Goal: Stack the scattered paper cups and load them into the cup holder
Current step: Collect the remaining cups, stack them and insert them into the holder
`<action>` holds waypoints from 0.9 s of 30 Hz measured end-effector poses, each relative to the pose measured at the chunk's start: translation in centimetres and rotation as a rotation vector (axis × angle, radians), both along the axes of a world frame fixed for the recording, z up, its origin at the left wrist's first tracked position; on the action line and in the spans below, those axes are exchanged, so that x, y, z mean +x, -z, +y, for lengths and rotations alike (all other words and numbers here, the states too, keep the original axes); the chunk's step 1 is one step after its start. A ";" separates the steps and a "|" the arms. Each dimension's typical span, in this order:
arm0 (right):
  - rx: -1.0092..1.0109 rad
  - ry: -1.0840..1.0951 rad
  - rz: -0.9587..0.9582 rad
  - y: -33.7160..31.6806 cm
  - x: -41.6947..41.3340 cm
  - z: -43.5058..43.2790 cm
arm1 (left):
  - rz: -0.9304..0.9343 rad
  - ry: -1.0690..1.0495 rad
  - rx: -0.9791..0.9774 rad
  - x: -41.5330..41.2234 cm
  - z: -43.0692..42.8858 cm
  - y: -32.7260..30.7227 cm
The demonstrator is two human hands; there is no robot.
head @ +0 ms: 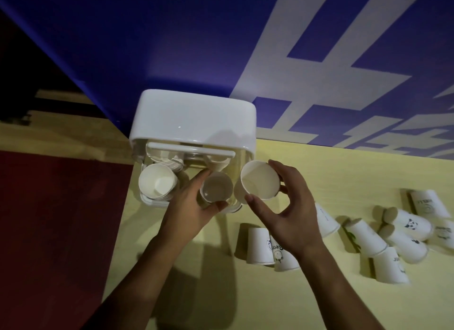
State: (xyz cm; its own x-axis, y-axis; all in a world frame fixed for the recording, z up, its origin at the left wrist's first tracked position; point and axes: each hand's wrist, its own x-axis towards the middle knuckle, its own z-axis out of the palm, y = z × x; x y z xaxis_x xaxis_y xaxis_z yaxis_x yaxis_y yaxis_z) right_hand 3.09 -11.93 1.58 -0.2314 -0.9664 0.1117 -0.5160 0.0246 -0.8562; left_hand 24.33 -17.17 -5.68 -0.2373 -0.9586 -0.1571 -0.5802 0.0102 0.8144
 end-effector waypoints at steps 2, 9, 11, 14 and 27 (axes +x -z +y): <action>-0.049 0.010 -0.011 -0.1 0.6 0.3 | -0.010 0.004 0.052 0.1 -0.1 0.3; -0.084 -0.058 -0.033 0.8 3.9 0.4 | -0.017 0.131 0.092 0.7 -0.6 0.5; -0.050 -0.059 -0.013 1.8 4.4 0.0 | 0.043 0.158 0.145 1.3 -0.6 1.1; 0.019 -0.045 0.021 3.3 5.1 -0.3 | 0.183 0.132 0.245 2.3 -0.1 1.9; 0.176 -0.067 -0.008 7.4 6.4 -1.1 | 0.230 -0.093 0.167 0.2 0.3 0.4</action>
